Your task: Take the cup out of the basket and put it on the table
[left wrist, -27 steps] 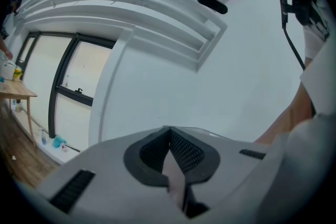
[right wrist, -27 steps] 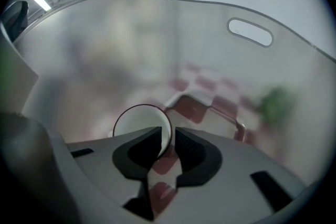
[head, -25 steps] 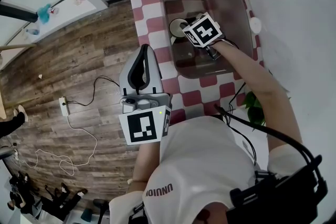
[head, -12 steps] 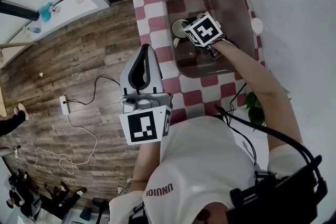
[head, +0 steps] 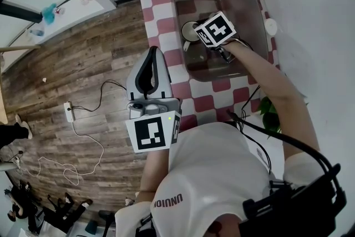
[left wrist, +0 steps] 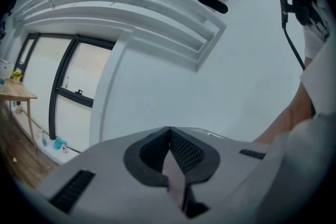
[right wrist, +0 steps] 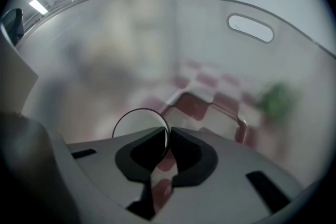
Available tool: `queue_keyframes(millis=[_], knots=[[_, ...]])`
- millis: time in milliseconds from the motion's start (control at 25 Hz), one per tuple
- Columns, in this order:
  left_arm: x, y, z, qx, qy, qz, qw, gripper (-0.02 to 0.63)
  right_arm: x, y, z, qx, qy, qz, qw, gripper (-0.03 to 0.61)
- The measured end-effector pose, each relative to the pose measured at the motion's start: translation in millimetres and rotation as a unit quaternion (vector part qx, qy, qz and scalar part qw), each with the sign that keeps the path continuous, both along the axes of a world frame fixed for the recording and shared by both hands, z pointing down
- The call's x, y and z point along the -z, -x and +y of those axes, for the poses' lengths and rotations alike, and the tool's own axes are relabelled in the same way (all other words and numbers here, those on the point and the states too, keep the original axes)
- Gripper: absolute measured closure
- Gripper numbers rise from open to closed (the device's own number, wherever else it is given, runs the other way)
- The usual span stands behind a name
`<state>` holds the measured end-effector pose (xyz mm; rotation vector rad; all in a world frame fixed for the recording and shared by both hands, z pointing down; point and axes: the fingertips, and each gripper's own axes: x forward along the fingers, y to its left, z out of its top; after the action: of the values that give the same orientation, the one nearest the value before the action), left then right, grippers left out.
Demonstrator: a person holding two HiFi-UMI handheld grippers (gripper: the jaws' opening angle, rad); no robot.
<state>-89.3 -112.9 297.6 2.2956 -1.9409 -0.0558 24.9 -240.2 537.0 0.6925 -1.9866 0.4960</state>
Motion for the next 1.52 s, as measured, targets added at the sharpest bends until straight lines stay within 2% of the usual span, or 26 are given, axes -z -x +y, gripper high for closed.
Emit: queue_keyframes(millis=[320, 640, 1520], knots=[[2.5, -0.4, 0.7, -0.002, -0.003, 0.0, 1.0, 0.601, 8.4, -1.6, 2.9, 0.021, -0.012, 0.019, 1.0, 0.529], [3.4, -2.2, 4.6, -0.002, -0.005, -0.001, 1.0, 0.601, 24.7, -0.2, 1.1, 0.01, -0.011, -0.004, 1.0, 0.529], [11.1, -4.1, 20.6, -0.004, -0.012, -0.004, 0.9999, 0.6, 60.9, 3.5, 8.9, 0.018, -0.036, -0.024, 0.999, 0.529]])
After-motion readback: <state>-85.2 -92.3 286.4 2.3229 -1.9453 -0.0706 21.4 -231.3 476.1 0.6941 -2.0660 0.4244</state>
